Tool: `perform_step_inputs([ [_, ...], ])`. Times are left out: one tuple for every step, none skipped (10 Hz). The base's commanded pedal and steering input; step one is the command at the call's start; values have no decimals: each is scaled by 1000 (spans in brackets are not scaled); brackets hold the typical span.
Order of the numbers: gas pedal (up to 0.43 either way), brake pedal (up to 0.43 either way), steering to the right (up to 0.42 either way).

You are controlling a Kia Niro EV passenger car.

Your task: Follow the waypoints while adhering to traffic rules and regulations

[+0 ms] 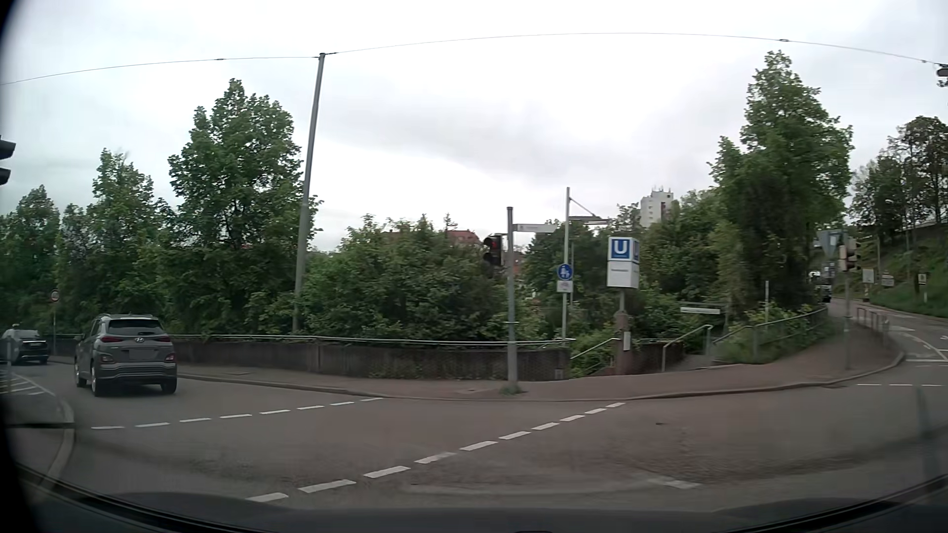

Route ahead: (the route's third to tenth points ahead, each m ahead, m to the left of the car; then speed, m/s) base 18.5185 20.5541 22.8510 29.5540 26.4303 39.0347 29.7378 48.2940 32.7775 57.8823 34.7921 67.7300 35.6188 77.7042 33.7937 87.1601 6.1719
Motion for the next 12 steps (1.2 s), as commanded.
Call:
perform_step_inputs([
  [98, 0, -333],
  [110, 0, -334],
  [110, 0, -333],
  [110, 0, -332],
  [110, 0, -329],
  [110, 0, -329],
  [118, 0, -329],
  [118, 0, -327],
  [118, 0, -323],
  [118, 0, -318],
  [118, 0, -312],
  [118, 0, -295],
])
